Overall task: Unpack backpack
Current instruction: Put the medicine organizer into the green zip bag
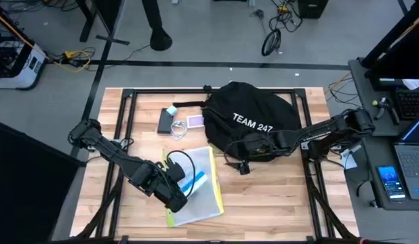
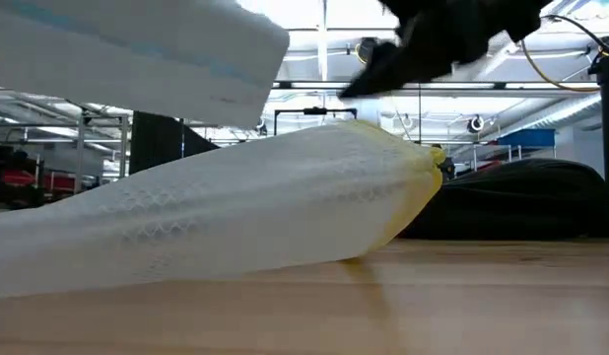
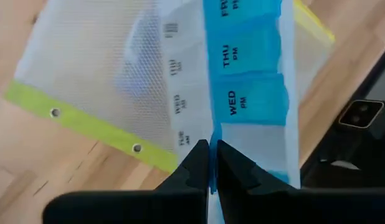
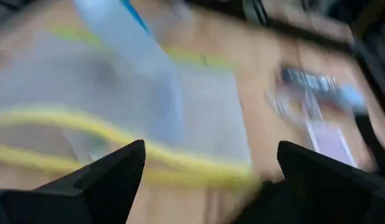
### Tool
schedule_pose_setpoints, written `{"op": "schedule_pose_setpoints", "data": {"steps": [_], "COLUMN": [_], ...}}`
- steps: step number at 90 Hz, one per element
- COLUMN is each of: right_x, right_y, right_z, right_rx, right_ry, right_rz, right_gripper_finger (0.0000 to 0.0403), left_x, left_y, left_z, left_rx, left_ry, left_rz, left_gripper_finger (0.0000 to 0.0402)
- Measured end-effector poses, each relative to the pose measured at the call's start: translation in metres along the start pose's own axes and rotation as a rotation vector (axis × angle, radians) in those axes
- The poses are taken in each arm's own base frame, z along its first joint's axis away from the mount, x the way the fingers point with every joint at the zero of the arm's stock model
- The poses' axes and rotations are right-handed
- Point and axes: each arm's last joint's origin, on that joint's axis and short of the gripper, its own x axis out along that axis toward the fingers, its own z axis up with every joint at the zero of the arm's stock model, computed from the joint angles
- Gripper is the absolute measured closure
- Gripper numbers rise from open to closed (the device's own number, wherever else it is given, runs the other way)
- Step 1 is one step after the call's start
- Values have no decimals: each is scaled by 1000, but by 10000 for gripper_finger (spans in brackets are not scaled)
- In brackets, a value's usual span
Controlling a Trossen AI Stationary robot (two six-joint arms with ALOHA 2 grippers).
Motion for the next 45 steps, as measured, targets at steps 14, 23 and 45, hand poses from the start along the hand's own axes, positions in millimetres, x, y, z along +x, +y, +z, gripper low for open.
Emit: {"op": "schedule_pose_setpoints", "data": {"steps": [14, 23, 45], "right_x": [-2, 2, 19], "right_y": [11, 20, 38], "right_z": [19, 21, 16], "right_rx": [-161, -259, -460], "right_ry": [-194, -230, -271], "right_rz": [75, 98, 103], "right_gripper_finger": [53, 53, 53], "left_x": [2, 3, 4], "left_y": [1, 4, 1], "left_z": [10, 18, 34], "left_rx": [48, 71, 117], "left_ry": [-9, -15, -26], "left_rz": [-22, -24, -120], "left_gripper_finger": [401, 401, 401]}}
